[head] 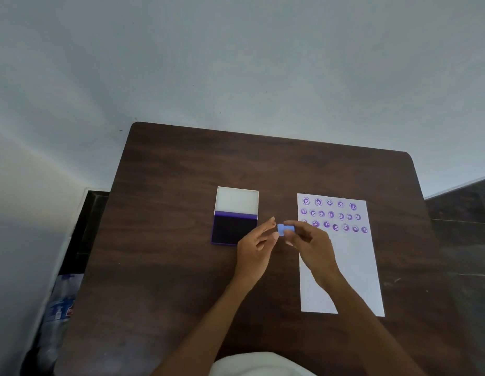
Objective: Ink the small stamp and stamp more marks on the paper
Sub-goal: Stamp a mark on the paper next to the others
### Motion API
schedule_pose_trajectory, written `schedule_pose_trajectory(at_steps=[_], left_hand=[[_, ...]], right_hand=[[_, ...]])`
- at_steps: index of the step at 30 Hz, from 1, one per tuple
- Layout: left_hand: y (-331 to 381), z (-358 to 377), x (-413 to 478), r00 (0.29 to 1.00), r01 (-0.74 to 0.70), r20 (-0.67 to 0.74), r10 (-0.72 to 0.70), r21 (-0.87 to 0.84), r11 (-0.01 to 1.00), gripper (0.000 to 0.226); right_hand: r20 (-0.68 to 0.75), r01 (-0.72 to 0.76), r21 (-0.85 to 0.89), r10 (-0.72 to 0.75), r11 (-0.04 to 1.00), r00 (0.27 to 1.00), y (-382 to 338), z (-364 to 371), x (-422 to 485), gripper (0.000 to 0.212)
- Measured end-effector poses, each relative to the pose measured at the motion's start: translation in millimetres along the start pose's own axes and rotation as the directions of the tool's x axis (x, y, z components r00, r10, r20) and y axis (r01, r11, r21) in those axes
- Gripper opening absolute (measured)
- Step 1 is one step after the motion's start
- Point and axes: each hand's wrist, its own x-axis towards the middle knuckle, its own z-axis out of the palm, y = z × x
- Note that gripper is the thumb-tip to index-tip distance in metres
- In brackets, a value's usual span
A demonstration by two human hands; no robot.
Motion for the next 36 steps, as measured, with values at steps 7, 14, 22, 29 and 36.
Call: schedule_pose_trajectory(at_steps=[7, 14, 22, 29, 36], left_hand=[[4, 2, 3, 1.0, 0.007, -0.027, -0.009, -0.061, 0.998, 0.03], [4, 4, 4, 1.0, 0.018, -0.015, -0.021, -0.138, 0.99, 0.026], [-4, 27, 18, 0.983, -0.124, -0.107, 0.147, 0.197, 0.973, 0.019], [-23, 50, 23, 0.963, -0.184, -0.11, 0.247, 0.407, 0.895, 0.012], [-35, 52, 15, 0.952, -0.169, -0.136, 0.274, 0.511, 0.843, 0.022]], right_hand=[[0.068, -0.06, 0.117, 0.053, 0.991, 0.996, -3, -5, -6, 0.028], [0.053, -0.101, 0.251, 0.091, 0.963, 0.994, 5, -13, -6, 0.018], [-0.051, -0.144, 0.307, 0.168, 0.941, 0.985, 18, -31, -9, 0.015], [-0.043, -0.167, 0.321, 0.19, 0.932, 0.981, 25, -43, -18, 0.015], [-0.011, -0.201, 0.351, 0.219, 0.914, 0.976, 32, -41, -23, 0.025]])
